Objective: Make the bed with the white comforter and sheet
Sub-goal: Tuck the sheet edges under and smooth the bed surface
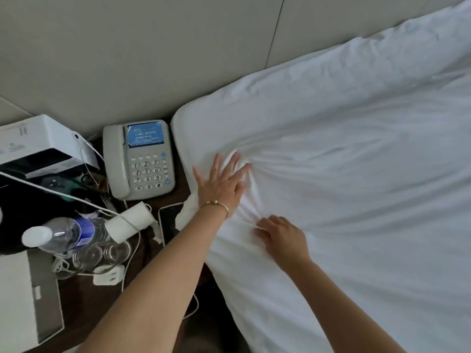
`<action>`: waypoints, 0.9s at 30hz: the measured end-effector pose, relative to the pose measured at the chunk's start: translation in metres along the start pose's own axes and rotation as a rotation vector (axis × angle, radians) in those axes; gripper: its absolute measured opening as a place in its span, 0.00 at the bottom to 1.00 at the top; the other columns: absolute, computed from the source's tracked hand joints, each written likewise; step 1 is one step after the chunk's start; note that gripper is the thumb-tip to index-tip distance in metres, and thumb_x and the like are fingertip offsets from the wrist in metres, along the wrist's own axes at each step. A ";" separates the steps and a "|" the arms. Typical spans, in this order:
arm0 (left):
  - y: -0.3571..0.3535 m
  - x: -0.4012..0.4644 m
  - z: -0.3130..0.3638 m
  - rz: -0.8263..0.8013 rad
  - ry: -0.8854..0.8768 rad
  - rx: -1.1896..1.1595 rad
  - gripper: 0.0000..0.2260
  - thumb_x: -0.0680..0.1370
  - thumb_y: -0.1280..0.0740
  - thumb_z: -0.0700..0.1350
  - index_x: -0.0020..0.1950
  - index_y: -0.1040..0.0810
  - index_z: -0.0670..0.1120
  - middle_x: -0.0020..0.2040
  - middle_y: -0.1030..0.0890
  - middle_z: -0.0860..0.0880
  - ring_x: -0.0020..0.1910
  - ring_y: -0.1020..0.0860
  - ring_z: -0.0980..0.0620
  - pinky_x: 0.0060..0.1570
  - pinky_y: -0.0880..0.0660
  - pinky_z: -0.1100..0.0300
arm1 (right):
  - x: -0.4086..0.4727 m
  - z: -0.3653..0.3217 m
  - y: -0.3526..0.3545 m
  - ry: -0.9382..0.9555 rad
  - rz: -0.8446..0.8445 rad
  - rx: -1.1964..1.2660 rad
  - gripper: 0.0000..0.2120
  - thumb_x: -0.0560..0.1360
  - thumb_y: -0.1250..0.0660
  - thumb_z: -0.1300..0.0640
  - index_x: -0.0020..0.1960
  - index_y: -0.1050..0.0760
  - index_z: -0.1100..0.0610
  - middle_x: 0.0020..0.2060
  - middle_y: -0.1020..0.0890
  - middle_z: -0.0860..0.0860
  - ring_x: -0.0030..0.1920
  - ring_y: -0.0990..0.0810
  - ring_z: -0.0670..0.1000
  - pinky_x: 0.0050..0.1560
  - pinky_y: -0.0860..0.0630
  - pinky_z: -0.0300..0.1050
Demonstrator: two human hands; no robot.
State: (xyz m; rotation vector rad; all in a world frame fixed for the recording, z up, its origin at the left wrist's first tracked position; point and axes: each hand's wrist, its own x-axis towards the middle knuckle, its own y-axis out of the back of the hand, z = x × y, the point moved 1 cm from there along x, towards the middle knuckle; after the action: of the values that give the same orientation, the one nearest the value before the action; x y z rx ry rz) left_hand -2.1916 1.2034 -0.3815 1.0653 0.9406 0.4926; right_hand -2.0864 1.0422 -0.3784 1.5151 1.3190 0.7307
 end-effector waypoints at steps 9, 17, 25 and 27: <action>0.032 0.038 -0.009 -0.100 0.123 -0.067 0.43 0.73 0.35 0.64 0.74 0.64 0.68 0.79 0.62 0.56 0.78 0.62 0.47 0.69 0.56 0.29 | -0.110 -0.001 -0.019 -0.018 -0.243 0.085 0.13 0.74 0.41 0.40 0.41 0.26 0.48 0.37 0.22 0.42 0.40 0.22 0.42 0.34 0.31 0.37; 0.022 -0.023 -0.018 0.118 0.046 -0.007 0.50 0.68 0.28 0.36 0.77 0.55 0.63 0.65 0.35 0.47 0.60 0.32 0.45 0.58 0.29 0.53 | 0.007 -0.020 0.012 0.004 -0.033 0.151 0.19 0.79 0.44 0.41 0.65 0.27 0.47 0.62 0.25 0.44 0.61 0.27 0.49 0.54 0.26 0.45; 0.085 0.051 -0.110 -0.098 0.262 -0.911 0.15 0.74 0.33 0.31 0.58 0.21 0.45 0.50 0.20 0.47 0.54 0.23 0.47 0.49 0.28 0.60 | 0.094 -0.025 0.009 -0.111 -0.092 0.277 0.16 0.82 0.45 0.47 0.68 0.32 0.40 0.60 0.21 0.45 0.58 0.22 0.51 0.56 0.29 0.46; 0.083 0.041 -0.119 -0.286 0.268 -1.301 0.17 0.76 0.36 0.28 0.57 0.22 0.46 0.49 0.19 0.49 0.51 0.21 0.50 0.50 0.25 0.60 | 0.116 -0.022 0.018 -0.130 -0.099 0.314 0.11 0.80 0.42 0.46 0.63 0.30 0.41 0.54 0.20 0.46 0.50 0.18 0.51 0.53 0.25 0.48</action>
State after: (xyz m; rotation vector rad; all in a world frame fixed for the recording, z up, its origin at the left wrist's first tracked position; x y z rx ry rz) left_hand -2.2624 1.3308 -0.3431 -0.3122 0.7458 0.8351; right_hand -2.0715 1.1609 -0.3712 1.6987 1.4463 0.3659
